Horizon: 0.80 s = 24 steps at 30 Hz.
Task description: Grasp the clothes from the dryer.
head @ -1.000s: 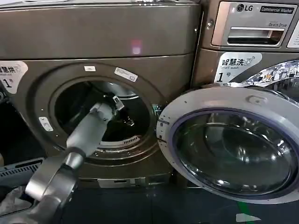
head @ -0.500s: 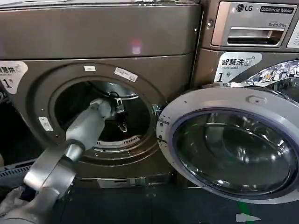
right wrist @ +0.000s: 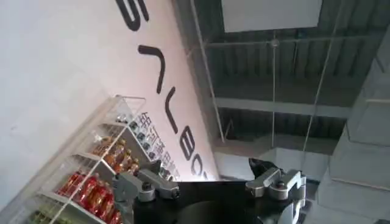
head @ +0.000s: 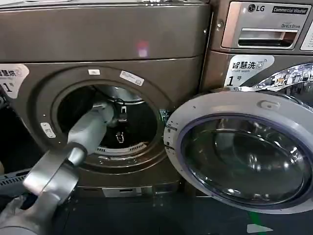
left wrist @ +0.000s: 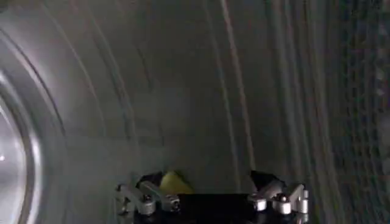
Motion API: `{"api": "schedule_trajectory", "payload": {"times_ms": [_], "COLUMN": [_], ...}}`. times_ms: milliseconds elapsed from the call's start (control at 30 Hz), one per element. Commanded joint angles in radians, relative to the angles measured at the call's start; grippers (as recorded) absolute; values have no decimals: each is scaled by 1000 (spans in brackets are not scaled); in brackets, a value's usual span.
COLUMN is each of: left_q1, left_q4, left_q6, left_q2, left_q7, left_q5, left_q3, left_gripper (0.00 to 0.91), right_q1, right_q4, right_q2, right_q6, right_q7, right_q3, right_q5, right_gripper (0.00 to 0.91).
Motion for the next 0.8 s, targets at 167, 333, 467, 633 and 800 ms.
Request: {"api": "schedule_trajectory", "payload": {"times_ms": [167,333,467,633,800], "left_q1": [-1,-10,-6,1,-1], "left_q4": [32,48,61,73,81], "left_q6": [-28,-30,-31,-37,-33], "left_q2": [22,31,33,28,25], "left_q7": [97,105,105,103,102], "left_q5": [-40,-39,-28,11,1], "left_q3": [72,109,133,154,155], "left_gripper": [907,907,907,907,907], "right_q1": [5,7,9,11,14], "right_q4": [2,1,-3,-3,-4], "right_q2": [4,4,7,9,13], "right_q6": [0,0,1,2,3], "right_q7": [0,1,0,0,0], "right_q3": [-9,-11,-13,-15,-20], "right_q5": [-10,-13,-16,-18,-21], "right_gripper": [907,907,907,907,907]}}
